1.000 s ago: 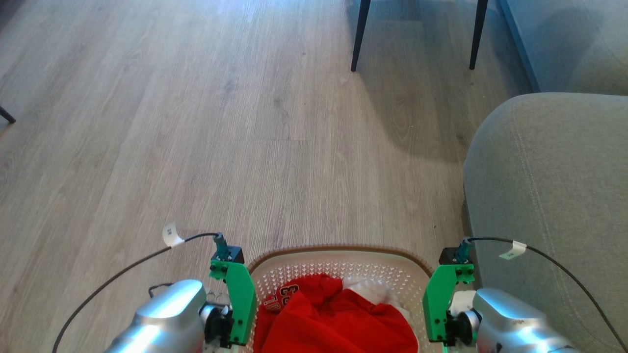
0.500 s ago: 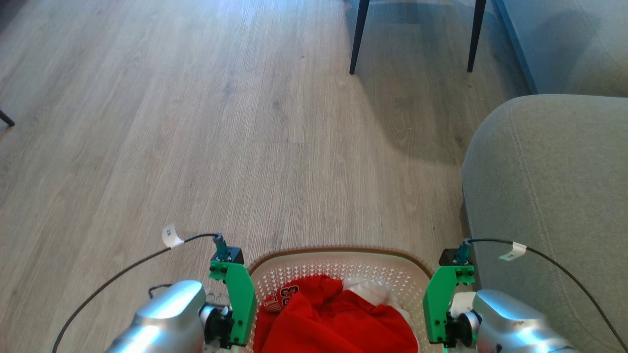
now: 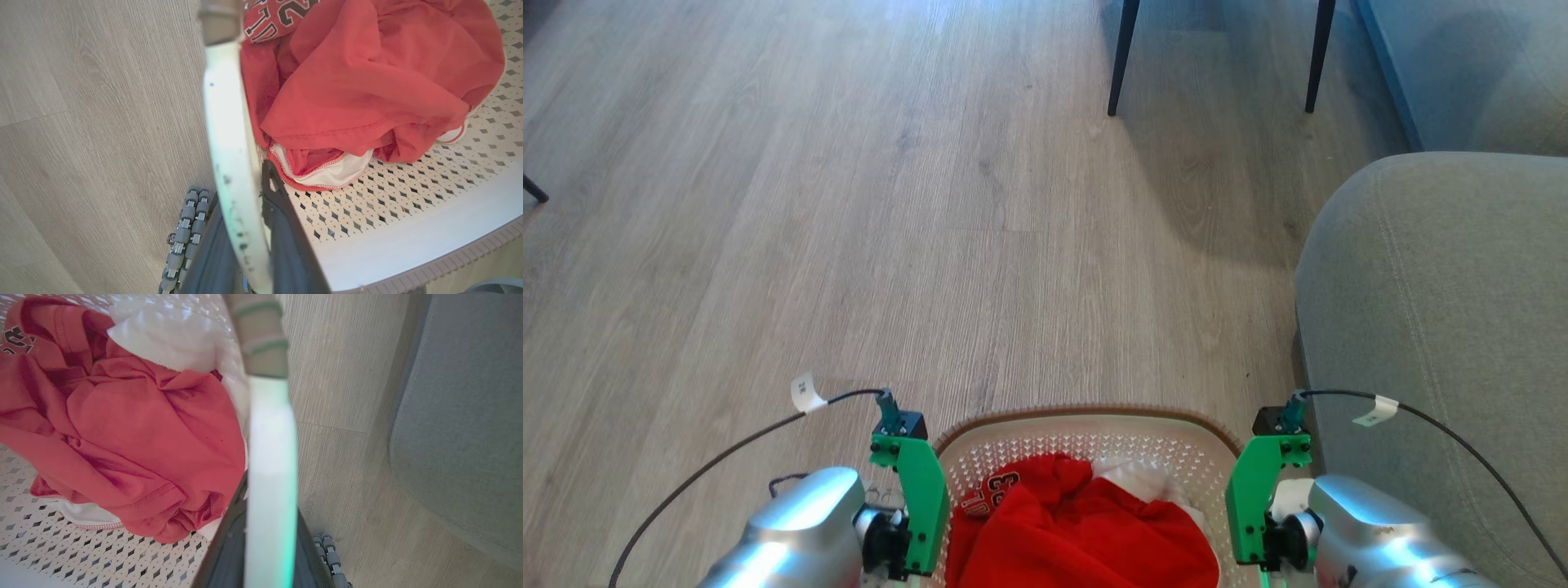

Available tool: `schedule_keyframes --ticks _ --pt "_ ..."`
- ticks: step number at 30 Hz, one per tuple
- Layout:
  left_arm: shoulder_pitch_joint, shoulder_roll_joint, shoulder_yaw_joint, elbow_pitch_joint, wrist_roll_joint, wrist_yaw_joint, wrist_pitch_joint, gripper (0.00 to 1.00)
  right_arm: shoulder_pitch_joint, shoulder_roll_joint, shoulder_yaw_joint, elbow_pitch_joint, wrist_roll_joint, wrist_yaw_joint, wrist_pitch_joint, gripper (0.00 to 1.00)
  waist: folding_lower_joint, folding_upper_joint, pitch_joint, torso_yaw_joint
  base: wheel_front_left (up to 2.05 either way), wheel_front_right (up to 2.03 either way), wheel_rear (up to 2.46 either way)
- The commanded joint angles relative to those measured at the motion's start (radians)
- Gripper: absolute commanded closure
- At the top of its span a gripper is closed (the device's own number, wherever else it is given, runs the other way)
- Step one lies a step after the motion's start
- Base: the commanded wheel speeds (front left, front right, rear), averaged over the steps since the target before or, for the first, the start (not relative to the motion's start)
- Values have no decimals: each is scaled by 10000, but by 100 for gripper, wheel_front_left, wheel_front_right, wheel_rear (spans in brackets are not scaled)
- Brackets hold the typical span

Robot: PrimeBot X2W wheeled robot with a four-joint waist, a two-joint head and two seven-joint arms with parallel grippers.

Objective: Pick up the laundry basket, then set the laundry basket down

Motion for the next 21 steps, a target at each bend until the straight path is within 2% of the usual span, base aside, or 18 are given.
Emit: schedule_keyframes --ticks 1,21 --pt "-550 -52 125 -199 -59 -94 -25 100 -488 141 82 -169 81 60 -193 100 0 0 31 2 0 0 0" --pt "-592 -310 124 -58 -85 -94 -383 100 -661 141 287 62 86 60 -631 100 0 0 916 65 0 0 0"
